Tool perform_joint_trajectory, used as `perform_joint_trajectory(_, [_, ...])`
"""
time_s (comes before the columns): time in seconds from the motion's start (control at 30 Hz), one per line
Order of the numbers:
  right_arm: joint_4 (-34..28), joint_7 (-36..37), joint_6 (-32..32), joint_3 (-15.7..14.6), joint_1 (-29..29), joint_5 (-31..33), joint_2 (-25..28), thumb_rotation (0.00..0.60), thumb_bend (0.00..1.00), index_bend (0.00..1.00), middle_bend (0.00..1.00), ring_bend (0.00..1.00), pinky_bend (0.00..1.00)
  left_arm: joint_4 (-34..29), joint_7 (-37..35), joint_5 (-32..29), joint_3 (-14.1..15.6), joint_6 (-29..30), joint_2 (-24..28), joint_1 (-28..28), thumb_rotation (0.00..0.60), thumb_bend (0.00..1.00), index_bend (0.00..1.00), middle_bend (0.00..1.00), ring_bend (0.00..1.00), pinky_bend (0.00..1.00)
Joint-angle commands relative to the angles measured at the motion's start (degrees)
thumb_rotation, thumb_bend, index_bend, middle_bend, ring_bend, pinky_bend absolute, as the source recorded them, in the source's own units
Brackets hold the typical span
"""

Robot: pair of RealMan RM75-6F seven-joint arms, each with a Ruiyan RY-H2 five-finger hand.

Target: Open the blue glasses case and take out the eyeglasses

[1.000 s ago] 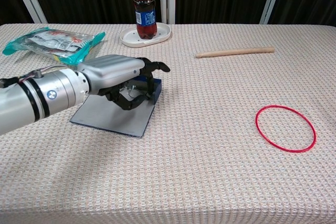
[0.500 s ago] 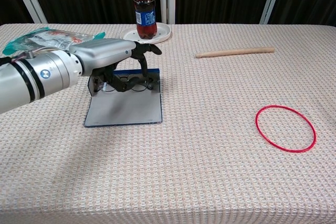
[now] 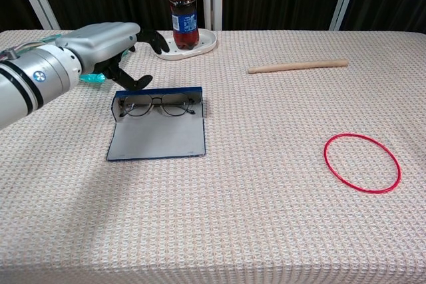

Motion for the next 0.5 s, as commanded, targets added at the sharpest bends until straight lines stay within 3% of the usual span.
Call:
perform_joint_trajectory(0.03, [0.13,0.27,-0.16,0.12,0.03,0.26,0.01,0.600,0.30,0.00,0.00,0.00,0.00,1.67,4.49,-8.13,-1.15,-4.29,-1.13,-1.44,0.600,0.41,0.24,0.14,0.07,0.21])
perform_joint_trajectory(0.2, [0.50,0.58,-0.55,0.17,0.20,0.37,-0.03,0.600,0.31,0.00,0.00,0.00,0.00,1.54,9.08,-14.84,-1.78,-6.13,-1.38,-3.93,0.600,0.41,0.26,0.14,0.07,0.21])
perform_joint_trajectory(0.5, [0.83,0.77,-0.64,0.22,0.29,0.40,-0.20,0.600,0.31,0.00,0.01,0.00,0.00,0.33,11.00,-20.07,-2.42,-6.59,-0.58,-6.29,0.600,0.41,0.33,0.15,0.07,0.20])
